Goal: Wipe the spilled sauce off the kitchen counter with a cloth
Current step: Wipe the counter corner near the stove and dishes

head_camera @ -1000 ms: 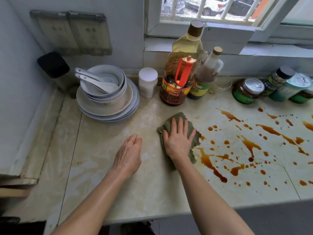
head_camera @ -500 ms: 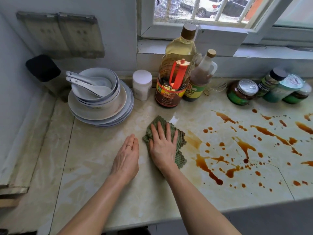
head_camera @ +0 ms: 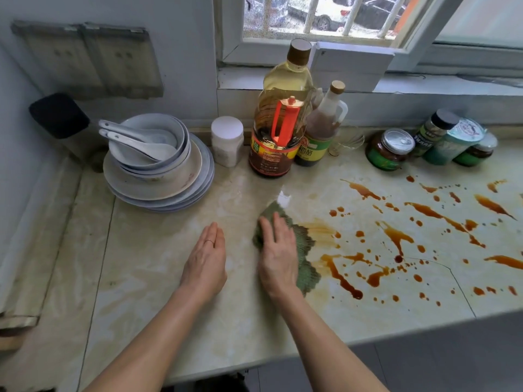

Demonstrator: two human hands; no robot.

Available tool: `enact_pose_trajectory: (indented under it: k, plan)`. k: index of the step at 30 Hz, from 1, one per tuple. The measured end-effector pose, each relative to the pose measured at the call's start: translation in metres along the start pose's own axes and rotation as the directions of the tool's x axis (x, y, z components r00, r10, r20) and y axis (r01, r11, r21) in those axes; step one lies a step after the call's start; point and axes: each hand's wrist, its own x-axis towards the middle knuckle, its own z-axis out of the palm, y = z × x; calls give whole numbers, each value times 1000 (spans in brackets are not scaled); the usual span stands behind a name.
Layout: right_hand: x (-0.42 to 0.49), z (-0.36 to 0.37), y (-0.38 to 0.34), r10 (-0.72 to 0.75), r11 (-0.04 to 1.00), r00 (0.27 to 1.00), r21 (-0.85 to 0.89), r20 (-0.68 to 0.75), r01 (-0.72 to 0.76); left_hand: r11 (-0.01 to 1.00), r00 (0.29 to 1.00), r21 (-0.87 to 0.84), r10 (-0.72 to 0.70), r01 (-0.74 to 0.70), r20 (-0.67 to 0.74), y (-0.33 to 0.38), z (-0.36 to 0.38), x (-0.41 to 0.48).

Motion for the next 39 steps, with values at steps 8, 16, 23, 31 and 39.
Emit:
enact_pose_trajectory:
  k: [8,16,23,31,39]
  plan:
    - [-2,-15,43,-26,992,997,-122,73,34,1000,1000,22,3,-3,26,-3,-1,1]
    - [-9,-15,41,46,997,999,-69,-8,-47,999,998,41,-24,21,65,0,-2,3]
    - [-49,-7,50,-185,982,983,-47,6,185,998,997,55,-19,15,75,0,-4,2]
    - [-41,-16,73,-22,999,997,-46,-70,19,999,996,47,-12,8,84,4,-15,-1]
    - [-77,-9,60,-152,988,988,-10,-35,152,978,978,12,209,-209,24,51,7,-24]
